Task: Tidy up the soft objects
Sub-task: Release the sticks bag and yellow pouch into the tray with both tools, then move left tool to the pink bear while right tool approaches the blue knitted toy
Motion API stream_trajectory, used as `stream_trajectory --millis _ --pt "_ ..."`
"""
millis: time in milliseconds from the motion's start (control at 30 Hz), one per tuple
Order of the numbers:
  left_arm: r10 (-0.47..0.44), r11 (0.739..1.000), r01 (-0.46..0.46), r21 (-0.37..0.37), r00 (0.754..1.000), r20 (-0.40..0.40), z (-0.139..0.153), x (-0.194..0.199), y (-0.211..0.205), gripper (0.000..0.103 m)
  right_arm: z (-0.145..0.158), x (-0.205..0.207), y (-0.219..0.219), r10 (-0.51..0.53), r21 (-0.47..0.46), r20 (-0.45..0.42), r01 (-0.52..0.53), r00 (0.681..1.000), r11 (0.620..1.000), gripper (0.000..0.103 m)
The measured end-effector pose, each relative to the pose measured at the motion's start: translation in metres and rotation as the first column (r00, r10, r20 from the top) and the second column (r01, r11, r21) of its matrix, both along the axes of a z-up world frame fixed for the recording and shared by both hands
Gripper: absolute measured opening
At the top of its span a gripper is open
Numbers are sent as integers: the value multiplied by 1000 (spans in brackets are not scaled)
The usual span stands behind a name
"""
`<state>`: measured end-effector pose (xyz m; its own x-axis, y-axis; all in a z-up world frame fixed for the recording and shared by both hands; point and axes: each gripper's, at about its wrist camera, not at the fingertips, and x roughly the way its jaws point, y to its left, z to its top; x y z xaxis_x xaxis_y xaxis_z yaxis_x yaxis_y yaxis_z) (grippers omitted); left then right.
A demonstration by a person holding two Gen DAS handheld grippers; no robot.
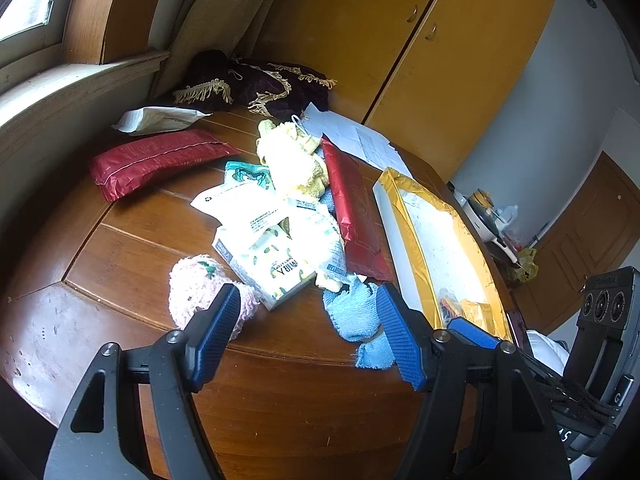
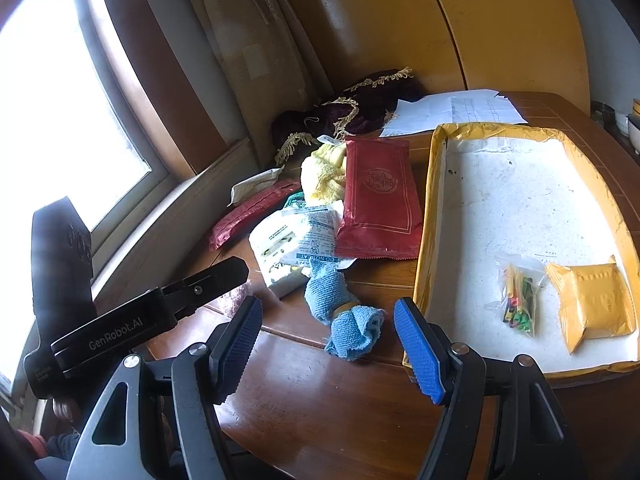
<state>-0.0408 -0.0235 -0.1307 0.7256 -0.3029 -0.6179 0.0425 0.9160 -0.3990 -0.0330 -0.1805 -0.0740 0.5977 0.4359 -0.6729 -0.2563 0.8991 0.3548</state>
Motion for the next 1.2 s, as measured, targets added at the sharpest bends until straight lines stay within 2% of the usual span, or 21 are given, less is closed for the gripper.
stream_trajectory --millis 367,633,1200 --pt "9 1000 -8 5 1000 -17 -2 -1 6 70 -7 4 6 -5 -4 -32 5 999 1000 71" --pt "13 999 -15 -30 998 -56 -10 4 8 70 -9 4 4 16 -3 -46 -16 999 1000 71" --pt "-6 999 4 -35 998 -59 -10 6 3 70 -8 5 4 19 -2 -48 -19 999 1000 71"
